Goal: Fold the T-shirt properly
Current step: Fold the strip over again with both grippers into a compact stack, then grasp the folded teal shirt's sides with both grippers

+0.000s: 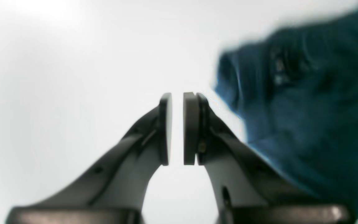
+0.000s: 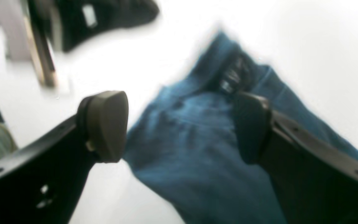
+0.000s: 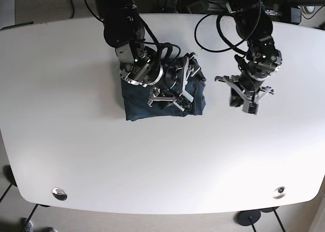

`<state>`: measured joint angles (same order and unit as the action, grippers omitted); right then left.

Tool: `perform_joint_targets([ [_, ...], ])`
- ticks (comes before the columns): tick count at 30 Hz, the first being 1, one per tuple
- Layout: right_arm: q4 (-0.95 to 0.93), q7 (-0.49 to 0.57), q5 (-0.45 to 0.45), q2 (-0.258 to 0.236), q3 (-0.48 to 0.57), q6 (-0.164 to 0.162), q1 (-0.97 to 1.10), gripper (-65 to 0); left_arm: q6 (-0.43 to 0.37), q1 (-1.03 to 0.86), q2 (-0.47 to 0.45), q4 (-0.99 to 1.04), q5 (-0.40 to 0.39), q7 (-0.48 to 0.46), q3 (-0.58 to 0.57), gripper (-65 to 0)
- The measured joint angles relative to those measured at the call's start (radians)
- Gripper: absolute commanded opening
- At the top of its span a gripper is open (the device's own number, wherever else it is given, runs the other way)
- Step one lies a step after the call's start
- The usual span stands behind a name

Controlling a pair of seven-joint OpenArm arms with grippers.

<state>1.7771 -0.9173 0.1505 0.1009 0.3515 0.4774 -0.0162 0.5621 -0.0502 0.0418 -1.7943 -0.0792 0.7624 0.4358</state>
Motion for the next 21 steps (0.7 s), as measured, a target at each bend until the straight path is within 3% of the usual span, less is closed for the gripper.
perform_joint_targets([
  [4,0.069,0.002,0.002,-0.003,-0.005,0.0,0.005,-14.7,0.001,-0.005,-0.034,-0.032,0.002,0.008,0.261,-60.3],
  [9,0.11,0.001,-0.002,-0.026,-0.027,0.01,0.056,-14.7,0.118,-0.031,-0.151,-0.004,0.004,-0.002,0.406,-60.3],
  [15,0.101,0.008,-0.001,-0.127,0.173,0.01,0.083,-14.7,0.138,-0.057,-0.17,0.039,0.005,0.001,0.438,-60.3],
  [19,-0.004,0.029,-0.018,-0.137,0.172,-0.003,0.079,-14.9,0.138,-0.08,-0.16,0.039,0.005,0.007,0.353,-60.3],
  [21,-0.087,0.1,0.0,-0.136,0.174,-0.002,0.079,-14.9,0.138,-0.074,-0.153,0.019,0.004,0.002,0.326,-60.3],
])
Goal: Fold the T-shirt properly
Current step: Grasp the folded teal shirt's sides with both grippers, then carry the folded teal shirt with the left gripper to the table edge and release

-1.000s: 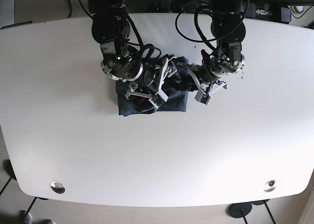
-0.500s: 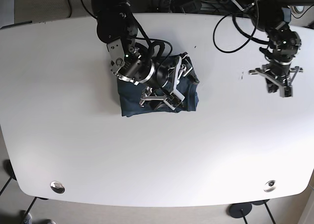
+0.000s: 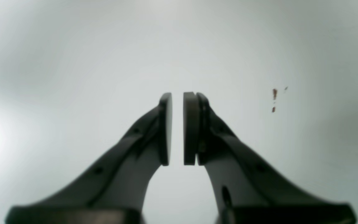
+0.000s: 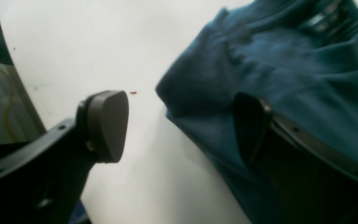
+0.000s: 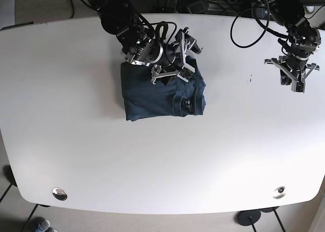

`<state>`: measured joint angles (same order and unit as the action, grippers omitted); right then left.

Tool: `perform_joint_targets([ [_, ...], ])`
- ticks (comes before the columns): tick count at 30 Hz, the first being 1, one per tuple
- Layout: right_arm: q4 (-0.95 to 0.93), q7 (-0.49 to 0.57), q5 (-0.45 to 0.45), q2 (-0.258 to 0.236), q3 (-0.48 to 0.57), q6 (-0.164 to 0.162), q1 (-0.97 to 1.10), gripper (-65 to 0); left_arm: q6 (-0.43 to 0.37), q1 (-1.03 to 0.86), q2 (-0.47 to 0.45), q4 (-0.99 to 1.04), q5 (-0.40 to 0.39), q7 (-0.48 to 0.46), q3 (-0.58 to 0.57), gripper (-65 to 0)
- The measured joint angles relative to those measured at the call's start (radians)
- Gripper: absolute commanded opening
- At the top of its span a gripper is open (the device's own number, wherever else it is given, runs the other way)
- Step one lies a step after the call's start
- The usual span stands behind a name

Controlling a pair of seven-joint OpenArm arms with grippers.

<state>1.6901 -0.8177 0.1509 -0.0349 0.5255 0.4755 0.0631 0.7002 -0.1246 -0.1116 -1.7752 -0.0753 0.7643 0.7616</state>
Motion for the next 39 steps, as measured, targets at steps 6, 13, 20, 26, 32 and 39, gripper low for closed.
perform_joint_targets([
  [6,0.08,-0.002,-0.006,-0.009,-0.004,0.007,0.05,-14.9,-0.002,-0.014,0.031,-0.1,-0.001,-0.005,-0.22,-60.3],
  [13,0.196,0.003,-0.009,-0.021,-0.359,0.011,-0.087,-45.7,-0.002,-0.101,0.117,-0.145,0.002,-0.002,-0.543,-60.3],
  [20,-0.208,0.074,-0.008,-0.077,-0.48,0.072,-0.332,-61.8,-0.002,-0.178,0.151,-0.143,0.008,0.003,-0.719,-60.3],
  [26,-0.506,0.321,-0.013,-0.125,-0.39,0.094,-0.378,-62.0,-0.003,-0.164,0.15,-0.04,0.006,-0.002,-0.74,-60.3],
  [32,-0.549,0.398,-0.004,-0.164,-0.387,0.132,-0.333,-62.1,0.001,0.011,0.144,0.164,-0.012,-0.019,-0.639,-60.1],
  [39,-0.396,0.399,0.003,-0.178,-0.389,0.127,-0.189,-62.1,0.003,0.376,0.086,0.534,-0.002,-0.022,-0.624,-60.1],
])
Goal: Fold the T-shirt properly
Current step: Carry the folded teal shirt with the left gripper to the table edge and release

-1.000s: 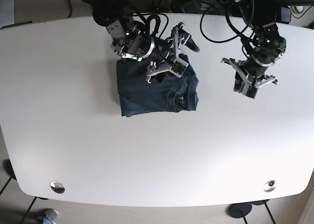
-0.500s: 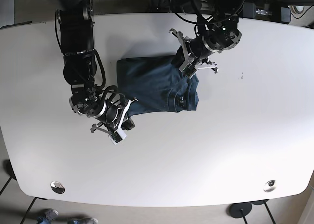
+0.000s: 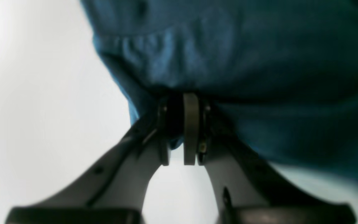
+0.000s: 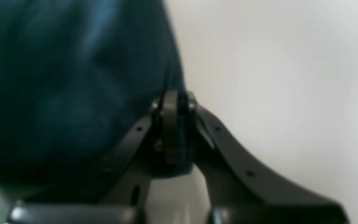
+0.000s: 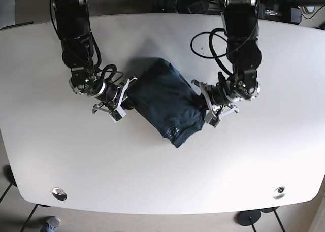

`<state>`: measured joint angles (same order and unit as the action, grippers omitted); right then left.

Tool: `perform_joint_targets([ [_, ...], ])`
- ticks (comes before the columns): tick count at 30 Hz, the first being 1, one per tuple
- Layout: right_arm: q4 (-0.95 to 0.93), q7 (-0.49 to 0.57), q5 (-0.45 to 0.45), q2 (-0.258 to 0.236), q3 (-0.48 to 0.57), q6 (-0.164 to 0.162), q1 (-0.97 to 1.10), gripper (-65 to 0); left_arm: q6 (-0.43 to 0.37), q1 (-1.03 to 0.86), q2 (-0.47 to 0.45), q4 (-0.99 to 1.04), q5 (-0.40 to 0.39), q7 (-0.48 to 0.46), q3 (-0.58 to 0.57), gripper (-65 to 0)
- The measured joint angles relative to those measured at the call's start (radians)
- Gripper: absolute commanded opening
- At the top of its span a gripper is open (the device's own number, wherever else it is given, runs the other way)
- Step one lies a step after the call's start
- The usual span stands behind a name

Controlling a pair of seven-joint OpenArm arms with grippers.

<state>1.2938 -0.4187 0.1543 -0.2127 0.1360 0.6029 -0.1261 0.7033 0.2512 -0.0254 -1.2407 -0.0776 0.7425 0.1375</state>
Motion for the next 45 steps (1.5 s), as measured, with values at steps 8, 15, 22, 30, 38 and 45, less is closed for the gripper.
perform_joint_targets([
  [8,0.203,-0.081,-0.015,0.07,-0.024,0.0,0.161,-62.1,-0.006,0.283,-0.042,0.398,0.013,-0.187,-0.085,-60.1],
  [15,0.344,-0.222,-0.006,0.1,-0.056,0.001,0.186,-62.1,-0.016,0.248,-0.047,0.055,0.015,-0.089,-0.098,-57.2],
  [22,0.401,-0.248,-0.001,0.097,-0.193,0.008,0.187,-62.0,-0.453,-0.013,0.04,-0.238,0.005,-0.211,-0.295,-28.3],
  [30,0.401,-0.248,-0.001,0.096,-0.229,0.007,0.187,-62.0,-0.726,-0.144,0.033,-0.037,0.002,-0.55,-0.494,-20.6],
  [38,0.433,-0.248,-0.001,0.097,-0.229,0.007,0.187,-62.0,-0.489,-0.116,-0.13,0.163,-0.036,-0.727,-0.369,-21.0],
  [45,0.479,-0.251,-0.001,0.096,-0.229,0.007,0.186,-62.0,-0.154,-0.198,-0.431,0.084,-0.058,-0.38,0.06,-21.1],
])
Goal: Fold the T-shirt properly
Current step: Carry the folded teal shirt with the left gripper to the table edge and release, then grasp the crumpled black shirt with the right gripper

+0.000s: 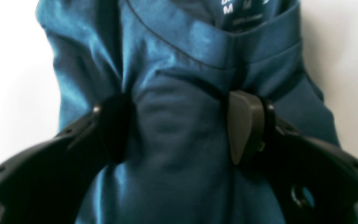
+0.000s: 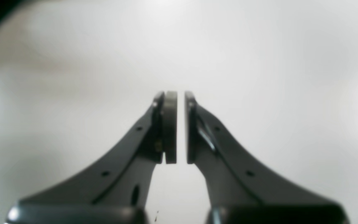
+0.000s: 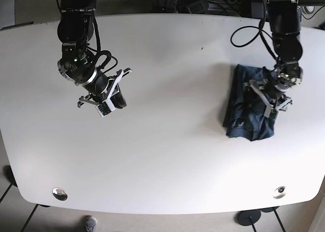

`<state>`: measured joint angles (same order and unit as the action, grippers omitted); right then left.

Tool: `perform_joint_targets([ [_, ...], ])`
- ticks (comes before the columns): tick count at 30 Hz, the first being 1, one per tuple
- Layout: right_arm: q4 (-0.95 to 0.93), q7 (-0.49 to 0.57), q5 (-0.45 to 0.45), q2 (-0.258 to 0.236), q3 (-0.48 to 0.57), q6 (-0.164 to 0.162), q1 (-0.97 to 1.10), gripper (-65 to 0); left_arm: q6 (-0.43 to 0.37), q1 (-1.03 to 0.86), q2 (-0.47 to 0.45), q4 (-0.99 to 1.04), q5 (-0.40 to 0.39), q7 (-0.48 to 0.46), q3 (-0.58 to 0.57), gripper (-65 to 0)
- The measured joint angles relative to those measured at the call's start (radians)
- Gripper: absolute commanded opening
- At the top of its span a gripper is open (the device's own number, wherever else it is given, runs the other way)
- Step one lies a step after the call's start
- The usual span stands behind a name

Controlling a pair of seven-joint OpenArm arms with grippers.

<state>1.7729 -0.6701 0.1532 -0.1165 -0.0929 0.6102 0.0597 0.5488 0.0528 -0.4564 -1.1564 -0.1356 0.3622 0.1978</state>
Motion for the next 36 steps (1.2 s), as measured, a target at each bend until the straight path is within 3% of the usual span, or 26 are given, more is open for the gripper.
perform_joint_targets([
  [3,0.025,0.003,0.0,-0.016,0.002,0.0,0.002,-62.0,0.105,-0.028,-0.176,0.147,0.004,0.001,0.116,-21.1],
  [5,0.032,0.002,0.0,-0.021,-0.001,0.0,0.004,-62.0,0.118,-0.024,-0.249,0.252,0.028,-0.019,0.148,-21.1],
  [10,0.069,0.003,0.0,-0.019,0.002,0.0,0.003,-62.0,0.152,-0.037,-0.373,0.466,0.054,-0.169,0.175,-21.1],
  [14,0.072,0.003,0.0,-0.019,0.002,0.0,0.004,-62.0,0.152,-0.039,-0.415,0.422,0.061,-0.169,0.182,-21.1],
  [17,0.072,0.004,-0.002,-0.019,0.002,0.0,0.004,-62.0,0.156,-0.05,-0.412,0.313,0.06,-0.166,0.264,-21.1],
  [20,0.072,0.005,-0.012,-0.019,0.001,0.0,0.004,-62.0,0.155,-0.112,-0.41,0.105,0.056,-0.058,0.369,-23.7],
  [22,0.072,0.007,-0.011,-0.019,0.001,0.0,0.004,-62.0,0.144,-0.125,-0.349,-0.066,0.061,-0.009,0.38,-26.8],
  [27,0.072,0.016,-0.011,-0.018,0.001,0.0,0.014,-62.1,0.16,-0.129,-0.132,-0.371,0.062,0.062,0.305,-26.9],
  [30,0.072,0.121,-0.016,-0.02,0.0,-0.007,0.066,-62.1,0.155,-0.129,-0.006,-0.491,0.068,0.064,0.246,-26.9],
  [32,0.059,0.239,-0.01,-0.024,-0.034,0.0,0.116,-62.1,0.093,-0.134,0.109,-0.552,0.069,0.063,0.182,-26.9],
  [36,0.038,0.305,-0.019,-0.031,-0.124,-0.011,0.173,-62.1,0.005,-0.155,0.277,-0.602,0.19,0.04,0.09,-27.1],
])
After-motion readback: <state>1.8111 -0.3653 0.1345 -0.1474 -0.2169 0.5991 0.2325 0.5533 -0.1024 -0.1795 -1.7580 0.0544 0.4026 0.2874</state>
